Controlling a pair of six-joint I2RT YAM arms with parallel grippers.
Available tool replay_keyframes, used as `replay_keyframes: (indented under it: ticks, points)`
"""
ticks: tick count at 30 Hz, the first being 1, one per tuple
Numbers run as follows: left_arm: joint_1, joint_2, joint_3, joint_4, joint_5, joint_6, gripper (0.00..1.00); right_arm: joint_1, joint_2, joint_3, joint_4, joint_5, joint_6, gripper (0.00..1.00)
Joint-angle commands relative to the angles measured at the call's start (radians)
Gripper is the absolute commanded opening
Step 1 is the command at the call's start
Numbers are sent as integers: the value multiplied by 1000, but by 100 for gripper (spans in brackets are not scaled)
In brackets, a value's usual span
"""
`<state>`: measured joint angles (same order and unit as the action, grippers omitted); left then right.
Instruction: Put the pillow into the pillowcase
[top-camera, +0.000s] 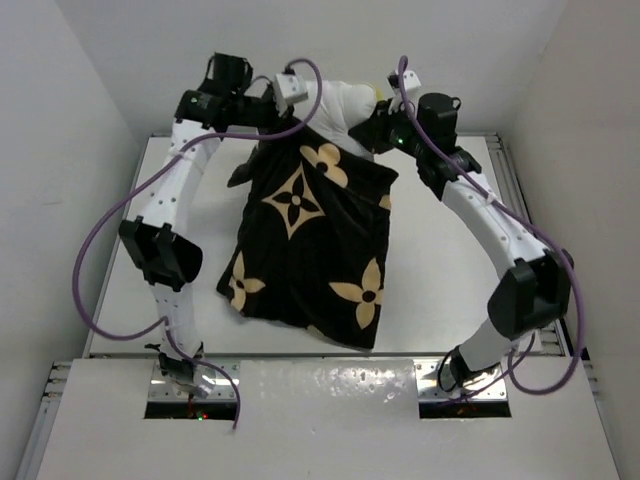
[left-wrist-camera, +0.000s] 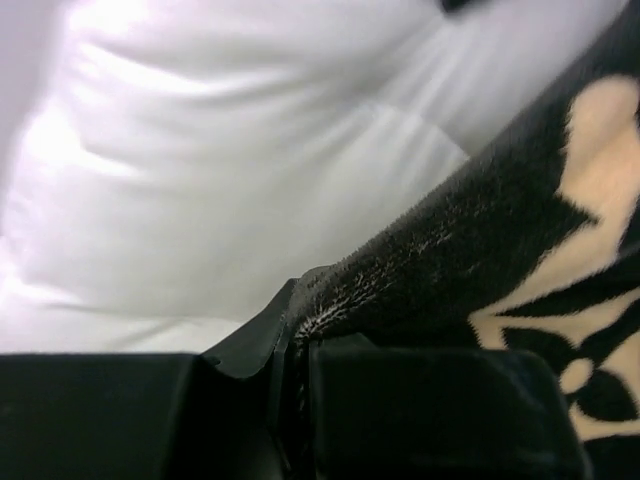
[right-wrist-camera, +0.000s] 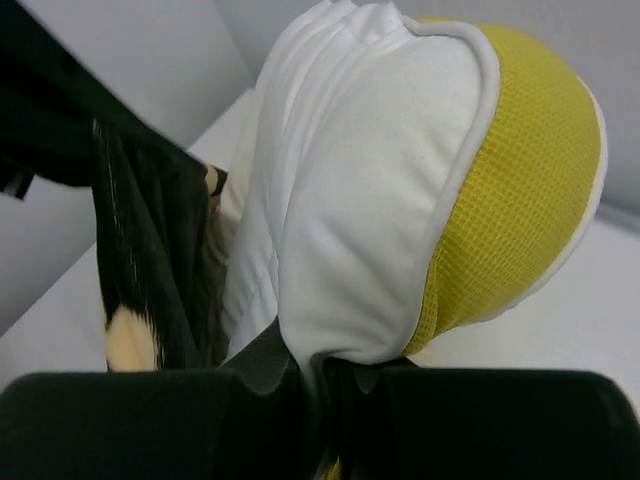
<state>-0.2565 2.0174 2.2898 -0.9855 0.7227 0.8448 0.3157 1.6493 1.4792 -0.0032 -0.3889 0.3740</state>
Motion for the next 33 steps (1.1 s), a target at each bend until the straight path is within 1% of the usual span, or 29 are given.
replay_keyframes:
  ticks: [1,2,5,8,9,11,12,13,14,15,16,17,18,19,20,22,23,24,27,28,30,32,33]
  points:
    - [-3,-167,144,244,50,-211,0,66,-163,61,54,-105,-153,0]
    - [-6,-183,183,270,56,-261,0,77,-177,73,40,-119,-203,0]
    - [-15,-206,230,349,86,-321,0,124,-230,121,-23,-151,-277,0]
    - [-24,-209,244,479,101,-383,0,207,-275,194,-121,-154,-366,0]
    - [-23,-206,247,552,101,-392,0,221,-287,210,-183,-154,-406,0]
    - [-21,-197,264,626,104,-435,0,255,-292,242,-259,-143,-458,0]
    - [-18,-194,269,695,116,-449,0,263,-290,245,-343,-131,-475,0]
    - [-15,-190,278,728,156,-473,0,275,-284,247,-389,-111,-498,0]
    - [-7,-190,278,769,168,-504,0,305,-281,231,-429,-67,-529,0]
    - [-4,-189,278,883,179,-544,0,321,-276,208,-479,-47,-532,0]
    - [0,-189,280,942,185,-629,0,336,-275,185,-495,-38,-534,0]
    - [13,-187,280,1078,187,-673,0,367,-278,118,-488,-13,-517,0]
    - [20,-184,284,1119,196,-709,0,382,-284,75,-471,8,-503,0]
    - [25,-183,286,1136,196,-711,0,411,-293,8,-451,48,-485,0]
    - [23,-186,284,1125,198,-705,0,428,-301,-22,-405,73,-472,0]
    - [17,-200,235,1104,233,-694,0,460,-307,-103,-345,100,-425,0]
    - [14,-207,211,1087,245,-685,0,465,-304,-123,-289,114,-408,0]
    - [10,-216,177,1082,248,-684,0,468,-299,-137,-272,117,-391,0]
    - [3,-213,186,1099,227,-705,0,470,-235,-103,-302,124,-330,0]
    - [2,-213,191,1107,230,-707,0,470,-203,-68,-337,124,-322,0]
    - [3,-220,192,1096,248,-699,0,467,-187,-47,-348,148,-308,0]
    - [2,-227,185,1041,271,-681,0,467,-197,-53,-304,194,-284,0]
    - [0,-233,169,1012,288,-638,0,467,-204,-63,-281,226,-274,0]
